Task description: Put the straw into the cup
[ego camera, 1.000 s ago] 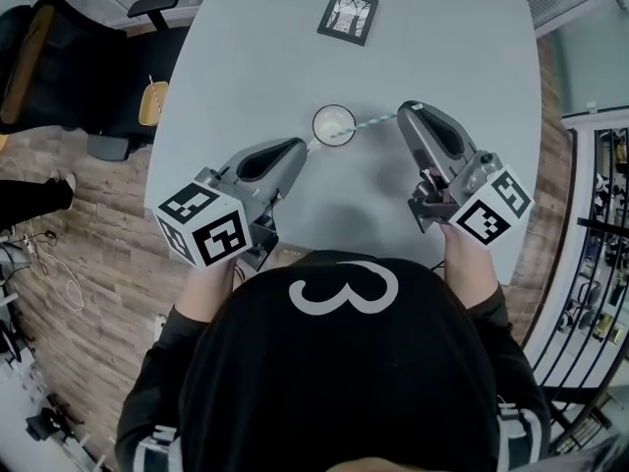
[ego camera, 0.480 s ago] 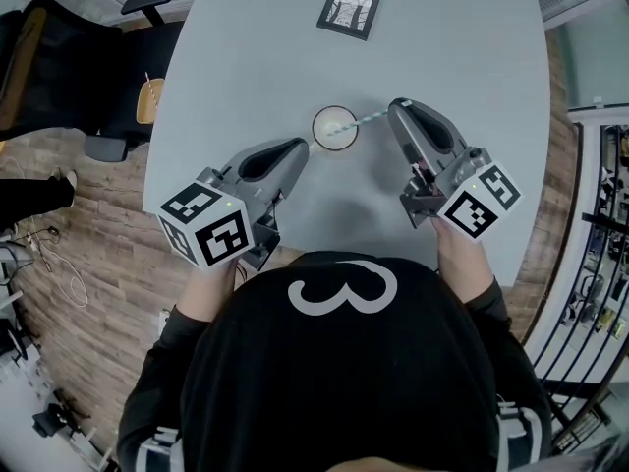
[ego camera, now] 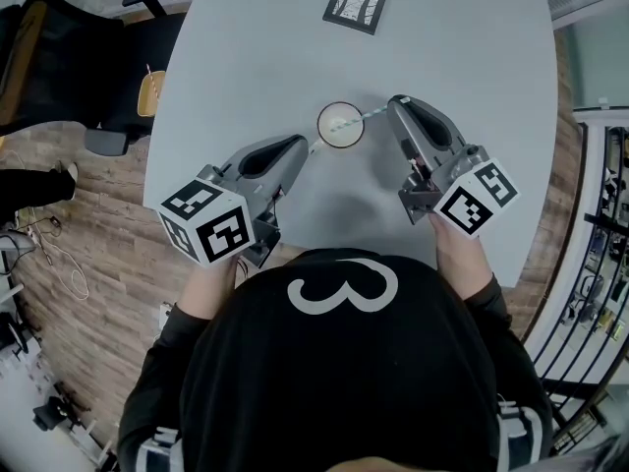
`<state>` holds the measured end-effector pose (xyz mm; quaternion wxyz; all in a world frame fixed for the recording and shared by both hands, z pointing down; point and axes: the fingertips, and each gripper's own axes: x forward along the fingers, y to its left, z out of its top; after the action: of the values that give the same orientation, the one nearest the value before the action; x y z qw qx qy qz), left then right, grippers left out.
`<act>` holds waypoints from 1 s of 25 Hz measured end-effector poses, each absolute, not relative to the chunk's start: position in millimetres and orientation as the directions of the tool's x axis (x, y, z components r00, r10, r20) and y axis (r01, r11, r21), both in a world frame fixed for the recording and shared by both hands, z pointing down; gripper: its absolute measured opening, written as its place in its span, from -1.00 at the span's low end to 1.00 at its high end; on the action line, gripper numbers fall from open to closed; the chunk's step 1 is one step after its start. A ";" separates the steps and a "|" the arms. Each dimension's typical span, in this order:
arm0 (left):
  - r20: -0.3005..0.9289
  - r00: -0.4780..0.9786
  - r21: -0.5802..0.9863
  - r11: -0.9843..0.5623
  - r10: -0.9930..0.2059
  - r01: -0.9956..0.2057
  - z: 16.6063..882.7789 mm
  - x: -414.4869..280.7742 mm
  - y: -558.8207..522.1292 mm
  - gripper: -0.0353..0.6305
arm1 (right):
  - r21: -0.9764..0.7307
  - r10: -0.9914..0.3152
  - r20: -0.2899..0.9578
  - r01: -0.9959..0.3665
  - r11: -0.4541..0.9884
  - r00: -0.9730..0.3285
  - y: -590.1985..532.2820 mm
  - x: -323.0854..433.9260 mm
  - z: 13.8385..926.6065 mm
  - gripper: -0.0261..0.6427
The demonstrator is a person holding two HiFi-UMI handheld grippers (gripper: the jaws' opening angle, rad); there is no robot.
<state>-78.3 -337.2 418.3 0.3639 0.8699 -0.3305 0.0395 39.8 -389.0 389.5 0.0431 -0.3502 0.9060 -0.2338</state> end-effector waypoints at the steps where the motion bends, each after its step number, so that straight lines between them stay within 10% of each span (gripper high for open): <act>1: 0.311 0.778 0.608 -0.515 -0.545 -0.604 420.1 -78.1 -336.4 -0.84 | -0.454 -0.655 0.089 -0.616 0.644 -0.750 -388.7 39.5 391.8 -0.83; 25: 0.339 0.767 0.619 -0.484 -0.545 -0.618 431.2 -80.5 -331.8 -0.84 | -0.456 -0.639 0.132 -0.619 0.640 -0.758 -389.1 33.0 413.2 -0.83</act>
<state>-80.5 -331.8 431.2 0.3789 0.8601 -0.3382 0.0480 33.0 -389.1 413.2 0.0207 -0.3473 0.9052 -0.2441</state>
